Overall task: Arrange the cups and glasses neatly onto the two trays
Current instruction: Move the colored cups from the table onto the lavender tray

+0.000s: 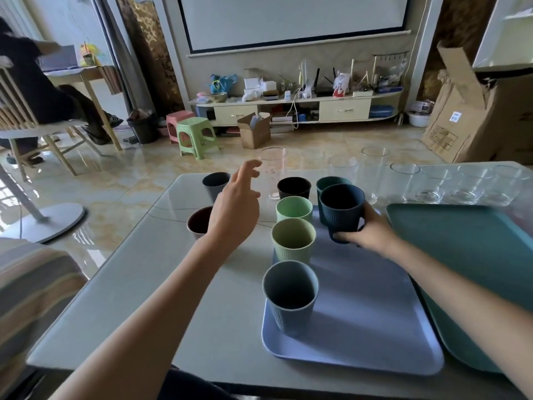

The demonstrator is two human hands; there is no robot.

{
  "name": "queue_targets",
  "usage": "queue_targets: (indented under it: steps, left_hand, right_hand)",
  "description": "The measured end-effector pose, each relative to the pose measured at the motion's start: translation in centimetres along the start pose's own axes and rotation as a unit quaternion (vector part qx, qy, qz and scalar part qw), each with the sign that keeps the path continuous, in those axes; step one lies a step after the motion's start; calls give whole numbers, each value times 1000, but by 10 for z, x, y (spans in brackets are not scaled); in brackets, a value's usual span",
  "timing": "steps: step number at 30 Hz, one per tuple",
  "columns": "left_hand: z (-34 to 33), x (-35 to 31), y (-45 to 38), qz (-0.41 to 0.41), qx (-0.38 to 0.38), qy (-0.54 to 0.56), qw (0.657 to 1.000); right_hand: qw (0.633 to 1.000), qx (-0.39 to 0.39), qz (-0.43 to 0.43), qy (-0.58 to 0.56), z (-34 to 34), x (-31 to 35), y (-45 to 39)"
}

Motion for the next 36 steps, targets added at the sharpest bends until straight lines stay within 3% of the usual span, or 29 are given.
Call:
queue_targets:
  steps: [6,14,23,27,32,36]
  left_hand:
    - [27,31,4,3,-62,-39,997]
    - [18,28,-4,-4,-63,-76,995]
    - [32,31,13,-1,-67,-96,993]
    - [55,43,22,40,-82,-91,992]
    - [49,84,22,98,12,-205,974]
    - [30,101,22,22,91,-356,930]
  right_hand:
    - [999,18,-34,-20,-33,-16,6]
    - [994,74,-73,34,-22,-19,14]
    - [986,-8,79,145,41,48,19]
    - [979,8,141,148,31,100,6]
    - [956,115,216,163,-31,158,-21]
    - [928,182,241,218,-89,183,-53]
Point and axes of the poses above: each hand's wrist, its own y-axis away from the middle knuckle, its own z-axis out of the back of the hand, x = y × z, the point moved 7 cm from there along -y, towards the middle knuckle, and after that the axes turned 15 degrees about z, right-handed, at the moved point
